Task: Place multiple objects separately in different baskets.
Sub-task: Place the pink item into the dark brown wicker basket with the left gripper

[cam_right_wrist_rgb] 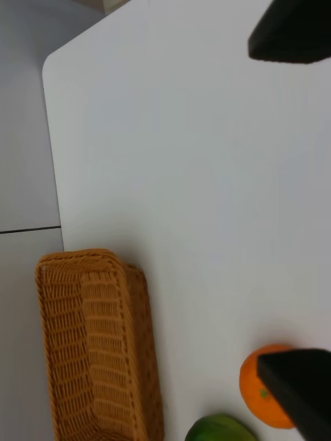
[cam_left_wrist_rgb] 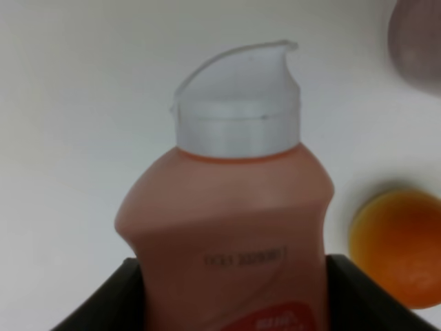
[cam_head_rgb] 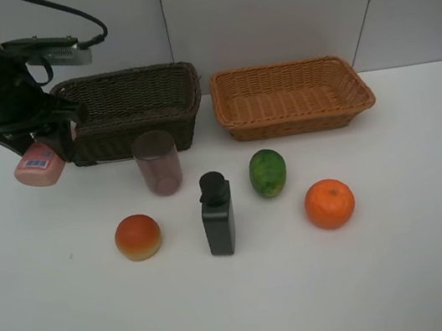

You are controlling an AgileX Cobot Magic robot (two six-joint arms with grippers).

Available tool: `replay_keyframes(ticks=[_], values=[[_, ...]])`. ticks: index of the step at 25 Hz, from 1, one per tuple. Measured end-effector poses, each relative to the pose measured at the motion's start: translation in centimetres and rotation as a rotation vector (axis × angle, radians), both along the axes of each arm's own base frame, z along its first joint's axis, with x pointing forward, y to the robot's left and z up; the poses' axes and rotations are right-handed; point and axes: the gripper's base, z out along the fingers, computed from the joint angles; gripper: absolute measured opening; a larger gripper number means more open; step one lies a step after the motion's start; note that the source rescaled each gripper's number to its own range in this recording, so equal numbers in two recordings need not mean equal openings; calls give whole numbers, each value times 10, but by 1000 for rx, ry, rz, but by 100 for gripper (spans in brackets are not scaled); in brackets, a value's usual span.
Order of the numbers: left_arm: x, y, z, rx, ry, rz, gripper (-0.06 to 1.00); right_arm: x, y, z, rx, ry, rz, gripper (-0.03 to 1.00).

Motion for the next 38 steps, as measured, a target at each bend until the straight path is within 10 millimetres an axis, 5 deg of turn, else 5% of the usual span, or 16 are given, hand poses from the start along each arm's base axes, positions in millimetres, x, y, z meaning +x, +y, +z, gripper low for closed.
replay_keyframes(ticks=[8,18,26,38], values=[[24,6,27,-55,-85,157,65,0,0,0,0,0,0,75],[85,11,27,-69,-142,207,65,0,0,0,0,0,0,75],[127,16,3,-56,-131,212,65,0,0,0,0,0,0,75],[152,41,-36,-67,-158,263,65,0,0,0,0,0,0,75]])
